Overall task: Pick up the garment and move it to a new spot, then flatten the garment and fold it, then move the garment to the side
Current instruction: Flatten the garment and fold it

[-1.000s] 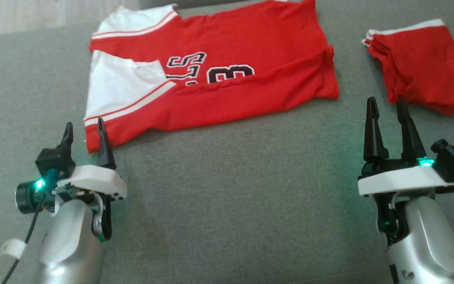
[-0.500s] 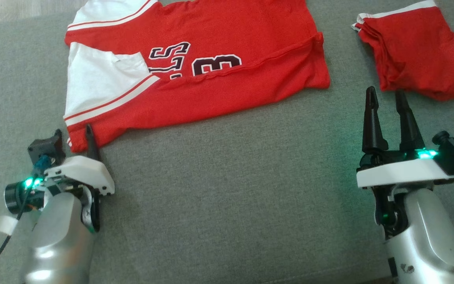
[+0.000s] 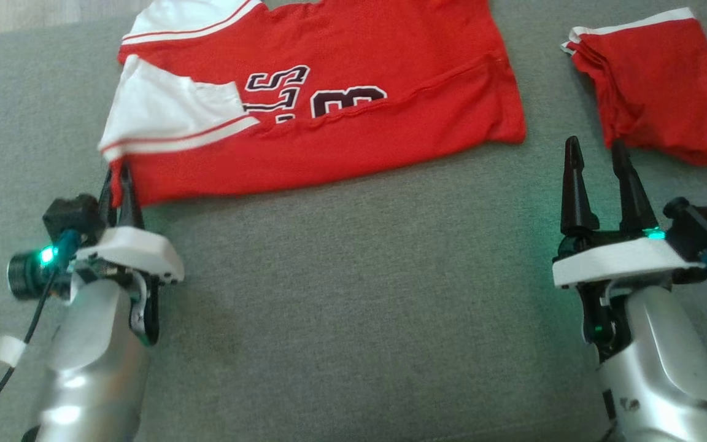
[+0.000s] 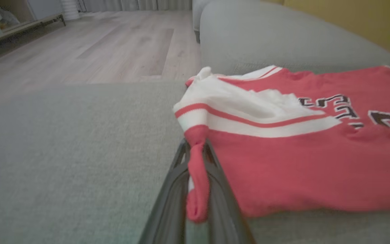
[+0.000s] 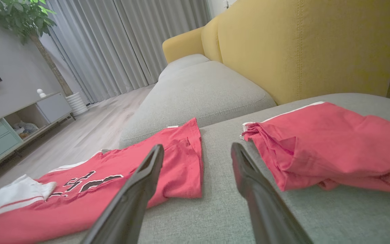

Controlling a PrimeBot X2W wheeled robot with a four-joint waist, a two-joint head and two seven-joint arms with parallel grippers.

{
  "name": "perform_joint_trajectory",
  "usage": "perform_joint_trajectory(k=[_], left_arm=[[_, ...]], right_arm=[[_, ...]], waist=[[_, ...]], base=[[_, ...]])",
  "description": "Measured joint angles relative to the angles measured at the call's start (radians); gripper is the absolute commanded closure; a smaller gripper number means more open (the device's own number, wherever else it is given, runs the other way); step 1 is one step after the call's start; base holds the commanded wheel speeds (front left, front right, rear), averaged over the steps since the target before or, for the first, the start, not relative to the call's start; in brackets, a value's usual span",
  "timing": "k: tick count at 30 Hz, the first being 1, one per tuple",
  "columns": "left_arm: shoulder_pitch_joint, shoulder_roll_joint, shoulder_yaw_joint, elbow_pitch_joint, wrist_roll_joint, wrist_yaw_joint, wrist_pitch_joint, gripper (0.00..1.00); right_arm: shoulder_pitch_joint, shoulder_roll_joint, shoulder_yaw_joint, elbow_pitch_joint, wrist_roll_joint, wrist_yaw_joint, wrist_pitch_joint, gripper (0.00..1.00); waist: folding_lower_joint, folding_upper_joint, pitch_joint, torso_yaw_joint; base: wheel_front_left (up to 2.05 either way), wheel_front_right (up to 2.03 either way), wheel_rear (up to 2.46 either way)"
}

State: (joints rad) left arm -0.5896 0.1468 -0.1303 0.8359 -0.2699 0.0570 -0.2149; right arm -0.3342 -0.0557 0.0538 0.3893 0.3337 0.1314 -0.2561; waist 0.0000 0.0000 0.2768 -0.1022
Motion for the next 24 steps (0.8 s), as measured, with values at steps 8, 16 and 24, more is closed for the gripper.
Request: perform_joint_trajectory(k=[8,16,24], left_arm=[[-0.014,0.0,-0.036,-0.168,0.04,-0.006,-0.034,1.0],[-0.01,-0.003,-0.074,-0.272,0.066,-0.015,-0.035,1.0],[-0.008,-0.015,-0.107,-0.291,0.071,-0.015,-0.037,1.0]], right_arm=[[-0.136,0.0,-0.034,0.188,-0.047,0.0,0.082,0.0],[-0.304,-0.001,-0.04,0.422,-0.032,0.0,0.172,0.0],[-0.456,-0.003,-0.047,0.677,-0.076,0.0,0.171,0.0]], waist=[[0.0,0.0,0.007,0.026],[0.0,0.0,0.032,0.056],[0.0,0.0,0.062,0.095]], base=[[0.0,0.0,0.0],[0.0,0.0,0.0],[0.0,0.0,0.0]])
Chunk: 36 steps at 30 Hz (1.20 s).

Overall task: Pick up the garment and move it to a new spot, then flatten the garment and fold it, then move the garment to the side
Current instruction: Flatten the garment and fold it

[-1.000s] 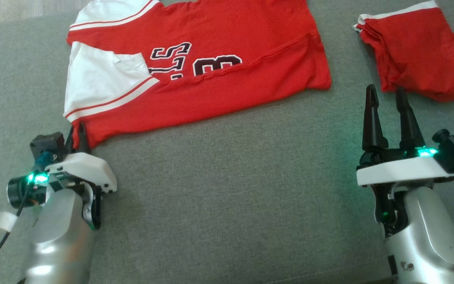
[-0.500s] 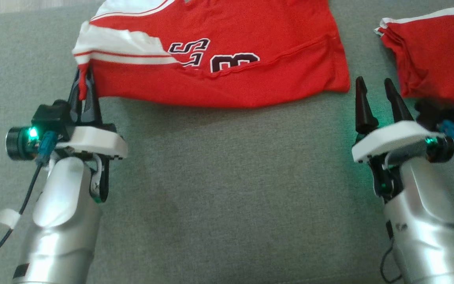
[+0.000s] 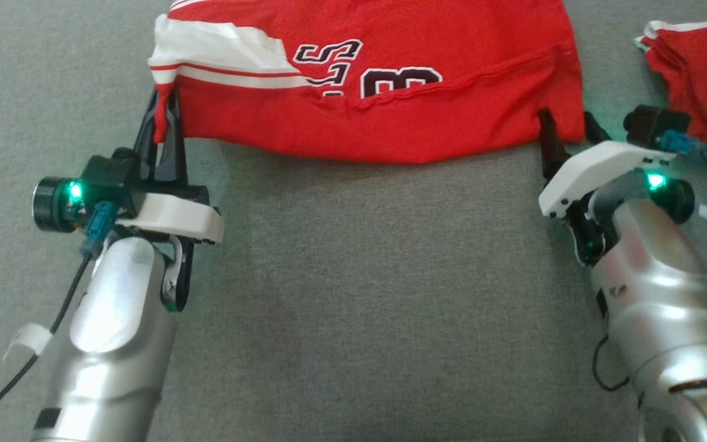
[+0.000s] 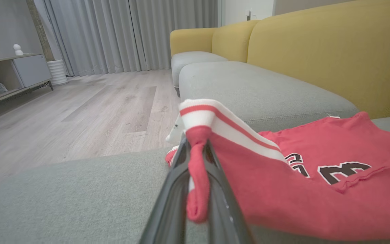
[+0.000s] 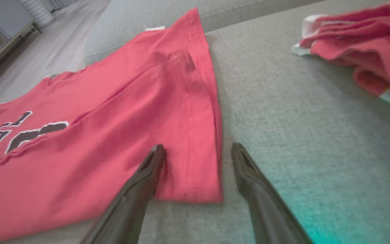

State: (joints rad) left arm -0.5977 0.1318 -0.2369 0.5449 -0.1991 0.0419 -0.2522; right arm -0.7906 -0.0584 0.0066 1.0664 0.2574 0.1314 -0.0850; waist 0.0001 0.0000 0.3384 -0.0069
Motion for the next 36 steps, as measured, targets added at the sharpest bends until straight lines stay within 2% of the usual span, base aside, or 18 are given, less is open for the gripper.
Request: perform_joint_trajectory(k=[3,4,5,6,13,20,24,30,36], left_arm=[[0.0,-0.003,-0.009,0.0,0.007,-0.003,0.0,1.0],[0.0,-0.003,-0.012,0.0,0.007,-0.004,0.0,1.0],[0.0,-0.003,-0.016,0.001,0.007,-0.005,0.0,1.0],[0.0,-0.004,-0.017,0.002,0.007,-0.007,0.0,1.0],[0.017,0.002,-0.016,0.035,0.005,-0.007,0.0,1.0],[0.094,0.013,-0.017,0.073,-0.009,-0.004,0.0,1.0],[0.146,0.016,-0.02,0.091,-0.013,-0.007,0.004,1.0],[0.265,0.024,-0.023,0.086,-0.04,-0.007,0.031,1.0],[0.394,0.047,-0.029,0.02,-0.049,0.003,0.068,1.0]], right_arm=[[-0.054,-0.006,-0.015,0.076,-0.048,0.0,-0.009,0.0],[-0.069,-0.008,-0.018,0.098,-0.064,0.0,-0.009,0.05],[-0.082,-0.01,-0.021,0.119,-0.081,0.0,-0.012,0.59],[-0.091,-0.012,-0.022,0.135,-0.095,0.0,-0.015,1.0],[-0.096,-0.007,-0.045,0.2,-0.148,0.0,-0.077,1.0],[-0.039,-0.006,-0.067,0.214,-0.192,0.0,-0.122,1.0],[-0.001,-0.004,-0.072,0.217,-0.164,0.0,-0.128,1.0],[0.1,0.001,-0.008,0.222,-0.099,0.0,-0.124,1.0],[0.189,0.003,0.064,0.206,-0.032,0.0,-0.088,1.0]], waist=[[-0.0001,0.0,0.006,0.016],[-0.0001,0.0,0.008,0.02],[-0.0001,0.0,0.008,0.024],[-0.0001,0.0,0.007,0.027],[0.0,0.0,-0.026,0.023],[-0.0002,0.0,-0.098,-0.002],[-0.0002,0.0,-0.15,-0.016],[-0.0003,0.0,-0.248,-0.04],[-0.0004,0.0,-0.32,-0.063]], base=[[0.0,0.0,0.0],[0.0,0.0,0.0],[0.0,0.0,0.0],[0.0,0.0,0.0],[0.0,0.0,0.0],[0.0,0.0,0.0],[0.0,0.0,0.0],[0.0,0.0,0.0],[0.0,0.0,0.0]])
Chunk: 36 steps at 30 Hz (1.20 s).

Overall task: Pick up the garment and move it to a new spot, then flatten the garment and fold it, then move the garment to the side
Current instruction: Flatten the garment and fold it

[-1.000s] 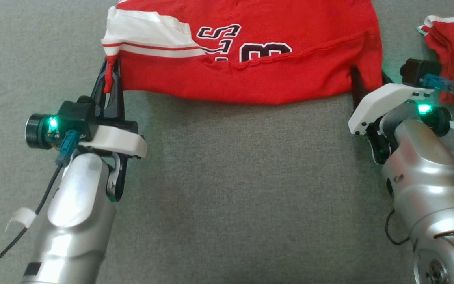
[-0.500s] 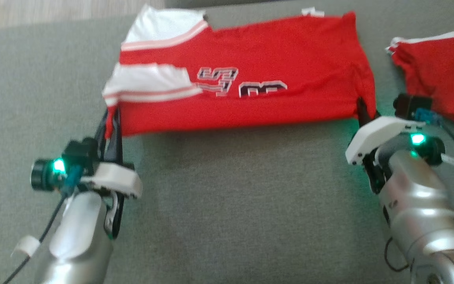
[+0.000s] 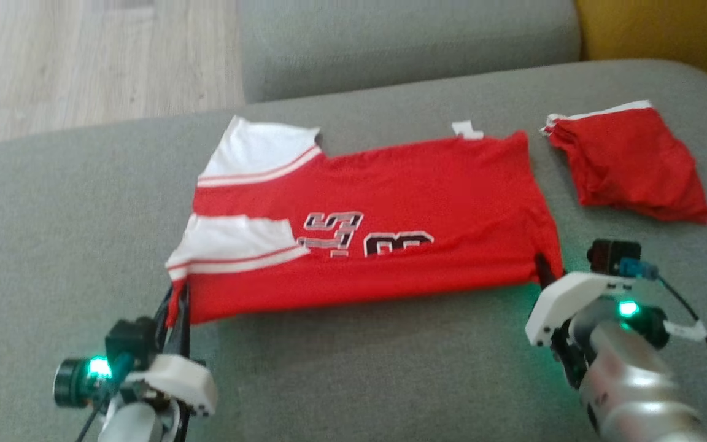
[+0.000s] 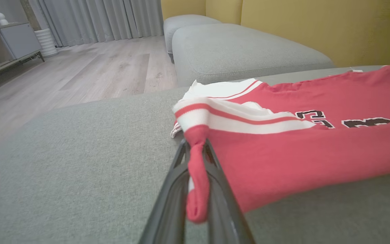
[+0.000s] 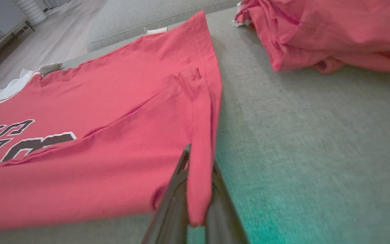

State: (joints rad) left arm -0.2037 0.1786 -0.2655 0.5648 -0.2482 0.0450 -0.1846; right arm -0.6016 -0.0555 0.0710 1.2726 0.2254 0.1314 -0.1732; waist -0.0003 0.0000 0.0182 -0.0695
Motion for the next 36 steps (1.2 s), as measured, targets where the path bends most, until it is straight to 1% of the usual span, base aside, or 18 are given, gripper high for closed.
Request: perform_joint_trajectory(k=[9,15,23,24,25,26,27,28,32,36], left_arm=[[0.1,0.01,-0.017,-0.126,-0.011,0.027,0.062,1.0],[0.131,0.014,-0.029,-0.181,-0.011,0.039,0.097,1.0],[0.132,0.021,-0.037,-0.209,-0.017,0.044,0.113,1.0],[0.133,0.021,-0.038,-0.211,-0.018,0.044,0.115,1.0],[0.132,0.021,-0.04,-0.212,-0.023,0.044,0.125,0.98],[0.133,0.021,-0.043,-0.212,-0.025,0.044,0.135,0.71],[0.133,0.021,-0.044,-0.213,-0.025,0.045,0.141,0.11],[0.133,0.023,-0.044,-0.216,-0.025,0.051,0.141,0.0],[0.131,0.03,-0.037,-0.234,-0.025,0.062,0.134,0.0],[0.114,0.031,-0.011,-0.266,-0.033,0.075,0.066,0.0]], right_arm=[[0.071,0.0,-0.015,-0.053,0.012,0.0,0.027,1.0],[0.118,0.0,-0.035,-0.123,0.012,0.0,0.044,1.0],[0.186,0.001,-0.065,-0.247,0.011,0.0,0.086,1.0],[0.195,0.002,-0.073,-0.266,0.005,0.0,0.086,0.27],[0.207,0.003,-0.079,-0.288,0.001,0.0,0.086,0.0],[0.218,0.003,-0.081,-0.311,0.005,0.0,0.087,0.0],[0.23,0.003,-0.083,-0.337,0.005,0.0,0.087,0.0],[0.24,0.002,-0.085,-0.366,0.009,0.0,0.087,0.0],[0.269,0.002,-0.085,-0.509,0.03,0.0,0.057,0.0],[0.283,0.002,-0.075,-0.667,0.03,0.0,0.001,0.0]], waist=[[0.0002,0.0,-0.029,-0.014],[0.0003,0.0,-0.023,-0.012],[0.0003,0.0,-0.015,-0.007],[0.0003,0.0,-0.013,-0.007],[0.0003,0.0,-0.011,-0.007],[0.0003,0.0,-0.009,-0.006],[0.0003,0.0,-0.006,-0.006],[0.0003,0.0,-0.003,-0.006],[0.0003,0.0,0.016,-0.009],[0.0003,0.0,0.048,-0.015]], base=[[0.0,0.0,0.0],[0.0,0.0,0.0],[0.0,0.0,0.0],[0.0,0.0,0.0],[0.0,0.0,0.0],[0.0,0.0,0.0],[0.0,0.0,0.0],[0.0,0.0,0.0],[0.0,0.0,0.0],[0.0,0.0,0.0]])
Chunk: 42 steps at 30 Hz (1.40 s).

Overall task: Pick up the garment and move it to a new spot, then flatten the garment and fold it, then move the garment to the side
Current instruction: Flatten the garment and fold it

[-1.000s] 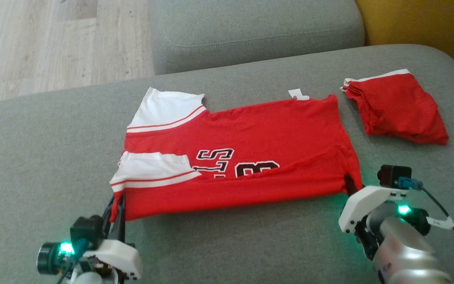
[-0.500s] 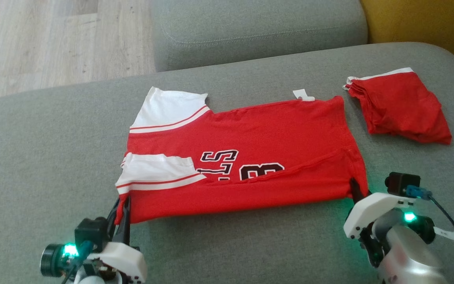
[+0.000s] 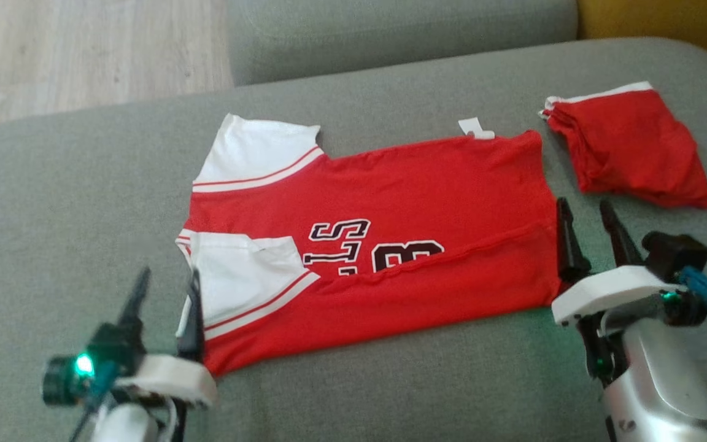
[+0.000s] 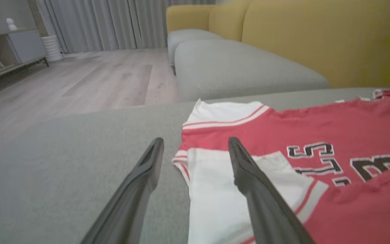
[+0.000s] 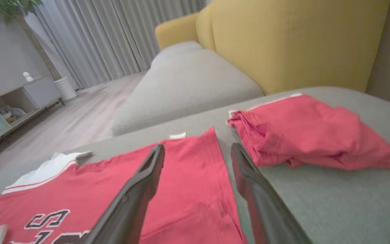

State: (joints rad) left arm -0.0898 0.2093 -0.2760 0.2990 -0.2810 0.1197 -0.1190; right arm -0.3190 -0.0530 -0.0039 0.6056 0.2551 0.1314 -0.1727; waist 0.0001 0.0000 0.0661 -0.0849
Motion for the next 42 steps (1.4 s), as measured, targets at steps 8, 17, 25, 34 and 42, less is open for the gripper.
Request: perform_joint_trajectory(k=[8,17,25,34,42], left_arm=[[-0.198,0.018,0.042,-0.077,-0.005,-0.016,-0.103,0.0],[-0.504,0.141,-0.007,0.055,0.026,-0.168,0.101,0.0],[-0.741,0.228,-0.095,0.251,-0.001,-0.244,0.304,0.0],[-0.812,0.288,-0.216,0.364,-0.112,-0.252,0.366,0.0],[-0.883,0.332,-0.285,0.438,-0.174,-0.252,0.392,0.0]], right_arm=[[0.037,0.0,0.036,-0.218,0.021,0.0,-0.058,0.0],[0.022,0.0,0.085,-0.32,0.078,0.0,-0.075,0.0],[-0.029,0.0,0.122,-0.36,0.117,0.0,-0.078,0.0],[-0.041,0.001,0.133,-0.395,0.136,0.0,-0.078,0.0],[-0.041,0.001,0.149,-0.407,0.148,0.0,-0.078,0.0]], waist=[[0.0001,0.0,0.086,-0.026],[0.0002,0.0,0.197,-0.09],[0.0003,-0.0001,0.294,-0.154],[0.0001,-0.0001,0.349,-0.197],[0.0,-0.0001,0.379,-0.22]], base=[[0.0,0.0,0.0],[0.0,0.0,0.0],[0.0,0.0,0.0],[0.0,0.0,0.0],[0.0,0.0,0.0]])
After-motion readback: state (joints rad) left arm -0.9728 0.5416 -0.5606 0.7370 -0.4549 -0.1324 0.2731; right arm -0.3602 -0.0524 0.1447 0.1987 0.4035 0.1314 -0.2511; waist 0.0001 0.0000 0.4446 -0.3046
